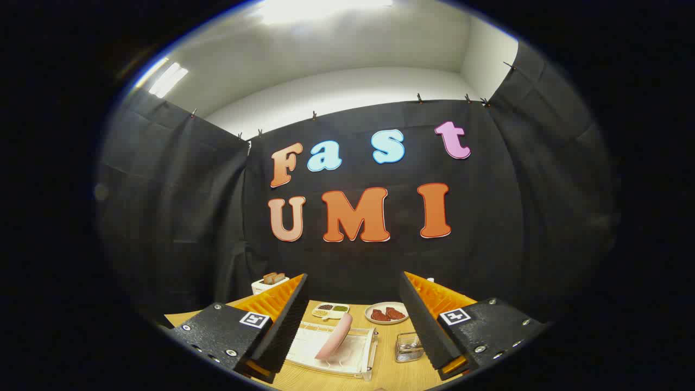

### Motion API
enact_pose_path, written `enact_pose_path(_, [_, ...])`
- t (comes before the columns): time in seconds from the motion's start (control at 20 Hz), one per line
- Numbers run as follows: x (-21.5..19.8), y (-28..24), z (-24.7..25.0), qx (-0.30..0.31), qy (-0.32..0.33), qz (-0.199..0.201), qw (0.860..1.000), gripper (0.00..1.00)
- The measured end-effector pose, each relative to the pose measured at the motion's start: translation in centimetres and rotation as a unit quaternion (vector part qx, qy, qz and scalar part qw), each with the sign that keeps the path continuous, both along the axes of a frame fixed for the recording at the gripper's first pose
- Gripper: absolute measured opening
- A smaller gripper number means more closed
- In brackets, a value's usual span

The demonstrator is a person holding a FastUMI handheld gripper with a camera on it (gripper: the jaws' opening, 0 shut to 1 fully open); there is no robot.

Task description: Take the plate from the dish rack, then take the spoon from the basket and place it into the plate.

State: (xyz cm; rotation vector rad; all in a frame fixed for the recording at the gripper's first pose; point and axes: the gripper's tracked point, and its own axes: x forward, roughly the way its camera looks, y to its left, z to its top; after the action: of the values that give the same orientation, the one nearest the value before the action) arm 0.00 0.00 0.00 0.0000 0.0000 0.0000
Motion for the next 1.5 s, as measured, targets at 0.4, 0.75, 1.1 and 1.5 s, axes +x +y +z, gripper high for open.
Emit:
enact_pose_path(0.4, [1.8,0.2,-1.5,-0.014,-0.008,0.005,1.0,0.98])
enact_pose_path(0.75, [5.4,-0.8,-4.4,-0.036,-0.011,0.003,0.999,0.98])
enact_pose_path(1.1, [9.0,-0.3,-4.6,-0.062,-0.008,0.008,0.998,0.98])
enact_pose_path(1.5, [9.4,0.9,-5.3,-0.057,0.044,0.043,0.996,0.98])
